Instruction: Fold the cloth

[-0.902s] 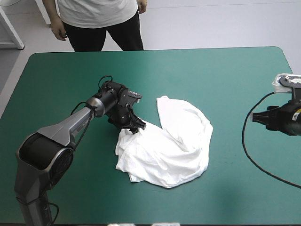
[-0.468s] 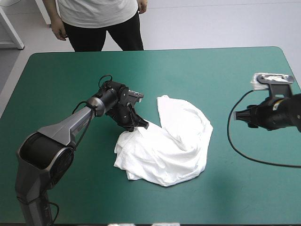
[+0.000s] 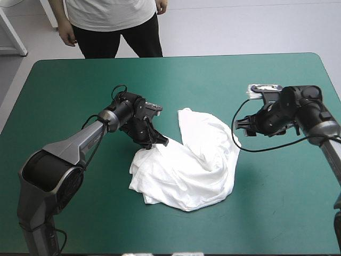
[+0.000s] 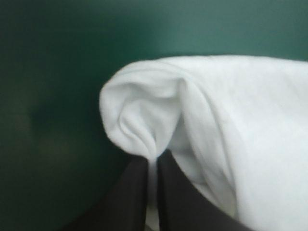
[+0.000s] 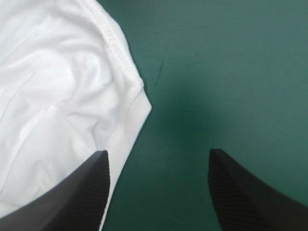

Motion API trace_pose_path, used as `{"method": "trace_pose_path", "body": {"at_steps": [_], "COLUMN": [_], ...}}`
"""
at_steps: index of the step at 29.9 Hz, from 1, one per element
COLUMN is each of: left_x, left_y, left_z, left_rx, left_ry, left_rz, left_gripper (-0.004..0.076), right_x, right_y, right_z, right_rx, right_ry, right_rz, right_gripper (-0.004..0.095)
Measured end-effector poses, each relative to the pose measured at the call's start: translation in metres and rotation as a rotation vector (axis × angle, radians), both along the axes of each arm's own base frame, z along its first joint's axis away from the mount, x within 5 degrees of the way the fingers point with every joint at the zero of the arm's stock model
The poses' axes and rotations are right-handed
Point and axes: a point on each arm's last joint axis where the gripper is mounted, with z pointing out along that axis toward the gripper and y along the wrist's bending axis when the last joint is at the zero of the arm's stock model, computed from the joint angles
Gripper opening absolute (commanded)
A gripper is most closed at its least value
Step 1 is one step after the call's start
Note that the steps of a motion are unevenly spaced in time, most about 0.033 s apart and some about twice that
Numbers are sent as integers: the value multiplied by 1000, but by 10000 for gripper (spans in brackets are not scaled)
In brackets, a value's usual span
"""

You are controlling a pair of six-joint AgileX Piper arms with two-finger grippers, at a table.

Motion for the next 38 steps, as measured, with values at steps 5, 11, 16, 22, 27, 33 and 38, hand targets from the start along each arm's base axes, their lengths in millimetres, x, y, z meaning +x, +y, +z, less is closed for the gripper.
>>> {"method": "trace_pose_path", "body": {"at_steps": [5, 11, 16, 22, 27, 33, 38], "left_x": [0, 0, 0, 0, 0, 0, -1], "left_y": [0, 0, 0, 0, 0, 0, 2], "left_z": [0, 0, 0, 0, 0, 0, 7], "left_rx": [0, 0, 0, 0, -1, 0, 6], "left_ry": [0, 0, 0, -1, -2, -3, -31], "left_rz": [0, 0, 0, 0, 0, 0, 10], "left_gripper": [-10, -10, -10, -10, -10, -10, -10], "right_x": [15, 33, 44, 51, 53, 54, 52], "right_y": [22, 32, 35, 38, 41, 45, 45], "right_z": [-26, -57, -86, -103, -108, -111, -103], "right_rx": [-15, -24, -40, -49, -94, -94, -89], "right_ry": [40, 78, 144, 169, 184, 197, 176], "right_rz": [65, 68, 66, 62, 87, 92, 84], "right_gripper": [571, 564, 563, 478, 190, -17, -17]}}
